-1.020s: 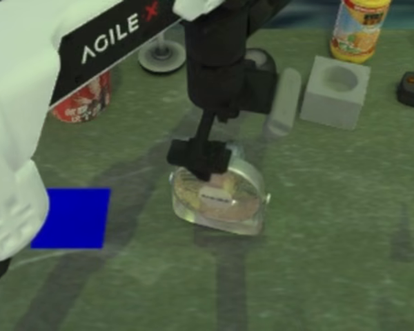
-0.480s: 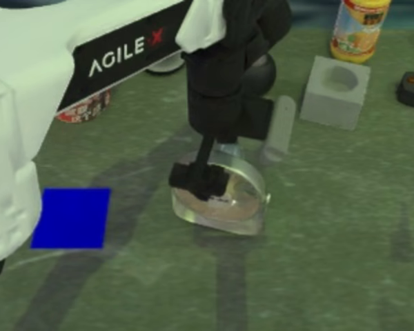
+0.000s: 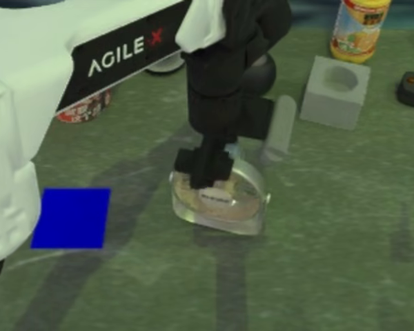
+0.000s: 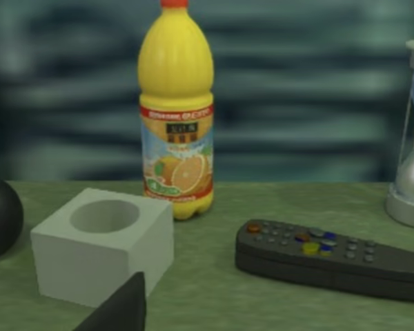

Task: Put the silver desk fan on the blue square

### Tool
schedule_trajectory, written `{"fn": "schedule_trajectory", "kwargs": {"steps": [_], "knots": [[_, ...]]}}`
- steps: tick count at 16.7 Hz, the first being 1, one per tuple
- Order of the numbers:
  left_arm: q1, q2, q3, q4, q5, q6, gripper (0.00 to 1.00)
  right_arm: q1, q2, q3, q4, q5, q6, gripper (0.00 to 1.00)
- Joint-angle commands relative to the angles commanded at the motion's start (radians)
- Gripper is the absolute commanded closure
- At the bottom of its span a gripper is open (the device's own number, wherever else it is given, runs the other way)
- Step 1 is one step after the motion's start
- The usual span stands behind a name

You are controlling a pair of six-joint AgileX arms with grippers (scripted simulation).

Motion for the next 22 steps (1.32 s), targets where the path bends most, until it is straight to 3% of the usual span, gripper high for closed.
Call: {"fn": "schedule_trajectory", "kwargs": {"steps": [5, 6, 15, 22], "knots": [[0.000, 0.000, 0.000, 0.000, 0.000, 0.000, 0.98, 0.000, 0.000, 0.000, 0.000, 0.000, 0.000, 0.00], [0.000, 0.000, 0.000, 0.000, 0.000, 0.000, 1.00, 0.000, 0.000, 0.000, 0.000, 0.000, 0.000, 0.00], [0.001, -0.001, 0.003, -0.004, 0.000, 0.001, 1.00, 0.000, 0.000, 0.000, 0.000, 0.000, 0.000, 0.00], [0.015, 0.036, 0.234, -0.194, 0.001, 0.002, 1.00, 0.000, 0.000, 0.000, 0.000, 0.000, 0.000, 0.00]]}}
